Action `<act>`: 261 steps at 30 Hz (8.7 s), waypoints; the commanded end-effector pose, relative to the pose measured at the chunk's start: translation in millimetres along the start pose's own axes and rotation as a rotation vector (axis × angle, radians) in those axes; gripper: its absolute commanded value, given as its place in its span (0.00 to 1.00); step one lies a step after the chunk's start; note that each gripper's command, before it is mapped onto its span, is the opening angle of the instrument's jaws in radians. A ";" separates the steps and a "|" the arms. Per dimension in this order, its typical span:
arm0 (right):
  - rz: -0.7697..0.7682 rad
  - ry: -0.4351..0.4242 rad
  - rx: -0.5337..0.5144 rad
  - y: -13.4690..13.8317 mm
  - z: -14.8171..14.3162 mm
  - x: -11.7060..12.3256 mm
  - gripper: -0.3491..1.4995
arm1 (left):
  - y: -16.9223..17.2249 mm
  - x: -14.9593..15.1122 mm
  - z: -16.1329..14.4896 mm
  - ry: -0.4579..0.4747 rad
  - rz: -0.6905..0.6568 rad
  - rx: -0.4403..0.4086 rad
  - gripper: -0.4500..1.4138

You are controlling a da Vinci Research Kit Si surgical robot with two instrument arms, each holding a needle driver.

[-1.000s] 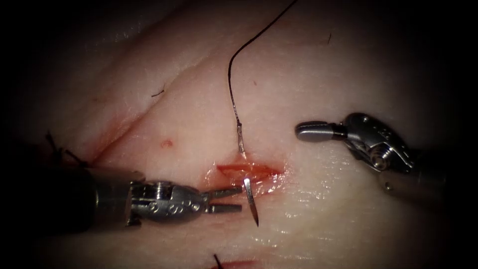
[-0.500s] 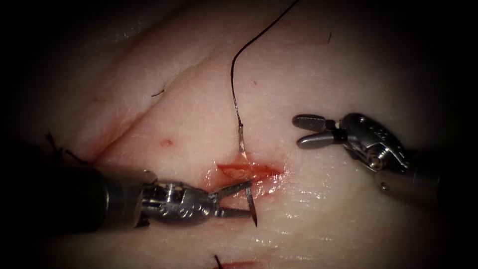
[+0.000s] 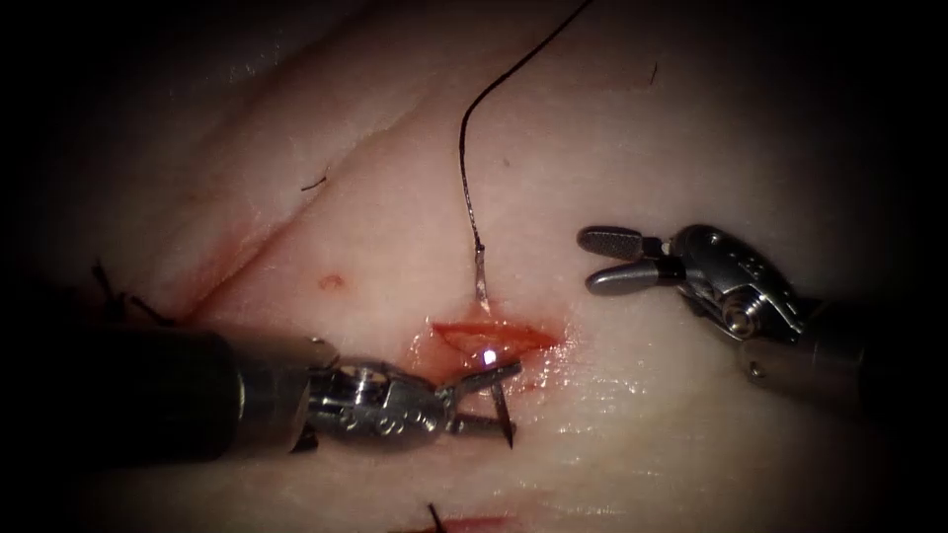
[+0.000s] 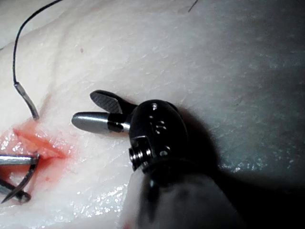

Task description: Wound Closure

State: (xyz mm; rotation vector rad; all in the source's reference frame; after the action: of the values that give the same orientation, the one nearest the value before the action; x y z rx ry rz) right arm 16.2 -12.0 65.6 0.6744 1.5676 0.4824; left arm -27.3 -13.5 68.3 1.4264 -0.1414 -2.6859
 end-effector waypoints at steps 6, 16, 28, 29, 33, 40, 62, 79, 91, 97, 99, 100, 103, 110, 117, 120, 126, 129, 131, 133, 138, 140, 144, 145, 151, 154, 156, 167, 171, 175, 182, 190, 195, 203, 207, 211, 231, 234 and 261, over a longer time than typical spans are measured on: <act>-0.001 0.011 0.002 0.5 0.8 -0.2 0.40 | -0.3 -0.5 0.8 -0.003 -0.002 0.025 0.36; 0.000 0.028 0.001 0.4 0.8 -0.2 0.30 | 0.4 0.6 -0.6 0.047 -0.083 0.042 0.00; 0.000 0.028 0.002 -0.1 1.0 -0.3 0.29 | -0.7 5.9 -3.5 0.331 -0.480 -0.090 0.00; 0.011 0.028 0.002 -0.2 1.1 -0.3 0.28 | -0.7 6.2 -3.8 0.356 -0.501 -0.101 0.00; 0.035 0.027 0.004 -0.5 1.2 -0.4 0.22 | -0.7 7.5 -4.9 0.440 -0.651 -0.173 0.00; 0.064 0.026 0.006 -1.1 1.5 -0.5 0.17 | 0.1 8.3 -5.9 0.516 -0.810 -0.296 0.00; 0.338 0.022 0.011 -5.4 1.1 1.3 0.00 | -7.1 10.9 -10.0 0.331 -0.356 -0.013 0.00; 0.596 0.043 -0.050 -6.3 1.8 4.0 0.55 | -7.0 9.8 -8.9 0.247 -0.148 0.048 0.00; 0.704 0.048 -0.045 -6.5 5.7 4.2 0.77 | -3.1 8.0 -5.1 0.145 0.117 0.083 0.00; 0.703 0.033 -0.055 -6.8 6.2 4.2 0.75 | -2.7 8.2 -4.3 0.111 0.163 0.110 0.00; 0.703 0.033 -0.055 -6.9 6.3 4.2 0.74 | -2.6 8.3 -4.1 0.103 0.161 0.116 0.00; 0.703 0.033 -0.055 -7.0 6.4 4.2 0.74 | -2.5 8.3 -3.9 0.104 0.167 0.116 0.00; 0.704 0.032 -0.058 -7.1 6.7 4.3 0.74 | -2.3 8.4 -3.5 0.098 0.170 0.110 0.00; 0.715 0.034 -0.066 -7.1 7.7 4.9 0.74 | -1.8 8.2 -3.0 0.090 0.177 0.097 0.00; 0.676 -0.019 -0.092 -6.7 8.8 4.9 0.73 | -1.7 8.4 -3.1 0.093 0.178 0.088 0.00; 0.670 -0.028 -0.090 -6.6 9.0 4.9 0.72 | -1.6 8.4 -3.1 0.093 0.178 0.088 0.00; 0.652 -0.028 -0.086 -6.6 9.3 4.9 0.65 | -1.6 8.5 -3.1 0.091 0.178 0.086 0.00; 0.640 -0.028 -0.087 -6.5 9.4 4.9 0.44 | -1.6 8.5 -3.1 0.091 0.178 0.086 0.00; 0.632 -0.046 -0.091 -6.5 9.4 4.8 0.00 | -1.6 8.5 -3.1 0.091 0.178 0.086 0.00; 0.624 -0.076 -0.099 -6.5 9.4 4.7 0.00 | -1.6 8.6 -3.2 0.091 0.177 0.086 0.00; 0.503 -0.131 -0.126 -6.4 9.2 4.0 0.00 | -1.8 8.9 -3.6 0.101 0.174 0.077 0.21; 0.485 -0.135 -0.127 -6.1 8.8 3.9 0.00 | -2.0 9.0 -3.8 0.108 0.173 0.072 0.56; 0.448 -0.103 -0.124 -5.5 8.1 4.1 0.00 | -2.1 9.0 -4.6 0.116 0.059 0.054 0.80; 0.421 -0.080 -0.119 -5.2 7.7 4.2 0.00 | -2.2 8.9 -5.4 0.136 -0.031 0.053 0.87; 0.347 -0.032 -0.155 -4.5 7.1 4.2 0.00 | -2.4 7.8 -7.6 0.172 -0.233 0.014 0.83; 0.307 -0.015 -0.167 -4.5 7.0 4.2 0.00 | -3.1 6.0 -8.8 0.164 -0.390 0.005 0.19; 0.279 -0.016 -0.180 -4.6 7.1 4.2 0.00 | -4.2 3.8 -8.9 0.133 -0.486 -0.033 0.11; 0.226 0.034 -0.178 -4.8 7.2 4.1 0.00 | -3.9 0.3 -5.0 -0.011 -0.473 -0.131 0.00; 0.197 0.036 -0.183 -4.8 7.2 4.1 0.00 | -3.5 0.4 -3.4 -0.065 -0.470 -0.184 0.00; 0.179 0.038 -0.188 -4.9 7.3 4.1 0.00 | -3.9 0.4 -2.2 -0.136 -0.463 -0.213 0.00; 0.149 0.041 -0.190 -5.5 7.6 4.0 0.00 | -6.0 -1.4 -0.6 -0.291 -0.451 -0.167 0.00; 0.089 0.037 -0.192 -5.8 7.8 4.0 0.00 | -6.8 -3.1 0.1 -0.391 -0.464 -0.144 0.00; 0.065 0.035 -0.193 -5.8 7.7 3.9 0.00 | -7.7 -4.5 0.3 -0.470 -0.474 -0.115 0.00; -0.029 0.036 -0.210 -4.9 8.0 4.0 0.00 | -7.3 -6.1 0.5 -0.622 -0.457 -0.235 0.00; -0.071 0.073 -0.222 -4.0 8.4 4.0 0.00 | -7.2 -5.9 0.7 -0.649 -0.460 -0.286 0.00; -0.130 0.078 -0.231 -3.5 8.8 4.1 0.00 | -7.1 -5.8 0.7 -0.652 -0.464 -0.313 0.00; -0.591 0.069 -0.262 0.2 8.9 3.0 0.00 | -5.5 -4.1 0.2 -0.628 -0.479 -0.350 0.44; -0.625 0.064 -0.276 0.3 8.8 3.0 0.00 | -5.4 -4.0 0.2 -0.625 -0.481 -0.355 0.47; -0.692 0.057 -0.349 -0.8 11.7 1.6 0.00 | -7.1 -2.7 -0.5 -0.556 -0.500 -0.314 0.48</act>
State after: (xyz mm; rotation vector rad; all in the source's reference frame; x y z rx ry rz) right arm 26.9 -12.9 62.3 -0.1645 1.5985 0.2384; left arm -25.1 -6.2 68.8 0.6665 0.6486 -3.2301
